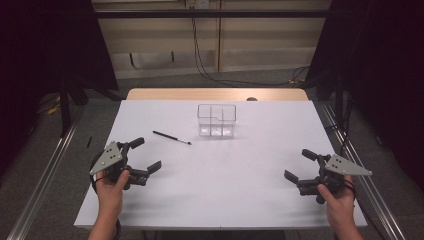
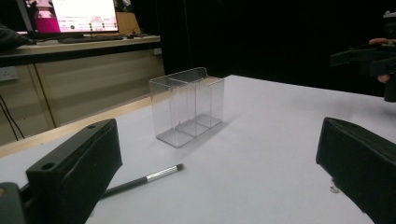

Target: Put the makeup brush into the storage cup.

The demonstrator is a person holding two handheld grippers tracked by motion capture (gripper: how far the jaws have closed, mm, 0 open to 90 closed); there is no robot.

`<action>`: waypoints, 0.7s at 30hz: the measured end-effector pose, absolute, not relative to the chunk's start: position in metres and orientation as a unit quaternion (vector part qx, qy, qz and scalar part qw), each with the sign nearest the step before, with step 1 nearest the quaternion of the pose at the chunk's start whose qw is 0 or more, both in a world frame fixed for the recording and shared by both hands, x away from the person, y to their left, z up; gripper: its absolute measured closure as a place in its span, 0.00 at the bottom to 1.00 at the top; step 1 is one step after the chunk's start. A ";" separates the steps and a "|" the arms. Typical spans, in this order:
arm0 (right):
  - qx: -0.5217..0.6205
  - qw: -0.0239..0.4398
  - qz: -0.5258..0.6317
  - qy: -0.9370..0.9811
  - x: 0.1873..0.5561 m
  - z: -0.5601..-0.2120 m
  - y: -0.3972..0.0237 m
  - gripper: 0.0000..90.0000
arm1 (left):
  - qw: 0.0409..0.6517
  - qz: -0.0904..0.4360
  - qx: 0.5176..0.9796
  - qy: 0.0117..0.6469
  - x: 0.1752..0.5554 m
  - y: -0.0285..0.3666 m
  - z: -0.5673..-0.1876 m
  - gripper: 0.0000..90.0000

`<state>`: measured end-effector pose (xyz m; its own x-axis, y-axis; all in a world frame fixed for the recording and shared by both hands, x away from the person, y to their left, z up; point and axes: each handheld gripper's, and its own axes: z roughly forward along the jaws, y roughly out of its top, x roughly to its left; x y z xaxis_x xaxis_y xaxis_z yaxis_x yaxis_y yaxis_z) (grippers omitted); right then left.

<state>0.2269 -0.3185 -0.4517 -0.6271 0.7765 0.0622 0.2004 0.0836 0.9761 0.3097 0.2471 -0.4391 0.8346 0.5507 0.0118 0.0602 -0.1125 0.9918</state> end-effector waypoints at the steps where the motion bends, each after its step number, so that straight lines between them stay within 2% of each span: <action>1: 0.353 0.251 0.577 0.693 0.226 -0.452 -0.319 0.00 | 0.629 0.196 0.721 0.213 0.312 0.246 -0.439 0.00; 21: 0.365 0.262 0.571 0.687 0.218 -0.453 -0.326 0.00 | 0.620 0.184 0.733 0.208 0.351 0.229 -0.441 0.00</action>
